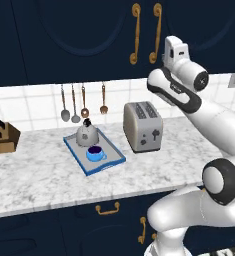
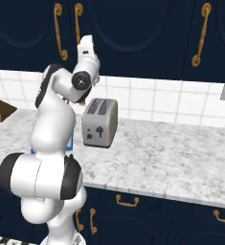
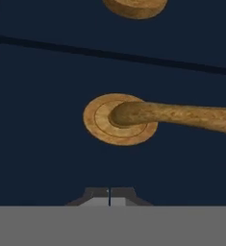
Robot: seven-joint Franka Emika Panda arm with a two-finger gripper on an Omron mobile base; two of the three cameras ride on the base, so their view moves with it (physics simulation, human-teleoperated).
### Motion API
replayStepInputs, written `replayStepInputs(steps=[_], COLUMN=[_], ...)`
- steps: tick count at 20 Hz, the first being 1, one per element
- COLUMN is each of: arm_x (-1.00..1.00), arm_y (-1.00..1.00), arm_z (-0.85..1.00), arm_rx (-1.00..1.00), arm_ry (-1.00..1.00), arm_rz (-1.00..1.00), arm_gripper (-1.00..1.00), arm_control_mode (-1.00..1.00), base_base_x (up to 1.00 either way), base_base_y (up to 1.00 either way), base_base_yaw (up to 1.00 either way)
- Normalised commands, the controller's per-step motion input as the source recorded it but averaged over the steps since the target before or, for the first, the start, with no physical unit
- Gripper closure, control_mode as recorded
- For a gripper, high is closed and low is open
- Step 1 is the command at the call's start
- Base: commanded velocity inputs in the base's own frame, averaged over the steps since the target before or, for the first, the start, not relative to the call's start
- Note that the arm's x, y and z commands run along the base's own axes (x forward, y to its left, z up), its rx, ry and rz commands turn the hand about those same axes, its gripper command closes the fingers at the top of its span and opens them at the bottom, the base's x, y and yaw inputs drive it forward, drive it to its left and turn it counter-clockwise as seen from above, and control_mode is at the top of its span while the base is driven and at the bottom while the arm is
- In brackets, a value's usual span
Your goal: Pick the kettle from the counter and place it on the tray. Then pick the mug from the cabinet and place it on the tray. Then close the cabinet doors.
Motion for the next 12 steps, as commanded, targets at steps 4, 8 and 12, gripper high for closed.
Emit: replayStepInputs(steps=[4,8,12], arm_x=[0.85,0.77,0.59], arm_y=[0.00,0.00,0.00], arm_z=[0.00,0.00,-0.12], arm_rx=[0.02,0.02,0.01], arm_ry=[0.07,0.12,0.07], arm_rz=[-0.05,-0.03,-0.01], arm_gripper=[1.00,1.00,1.00], arm_control_mode=[-1.00,-1.00,-1.00], base_base_x=[0.00,0.00,0.00], base_base_y=[0.00,0.00,0.00], base_base_yaw=[0.00,0.00,0.00])
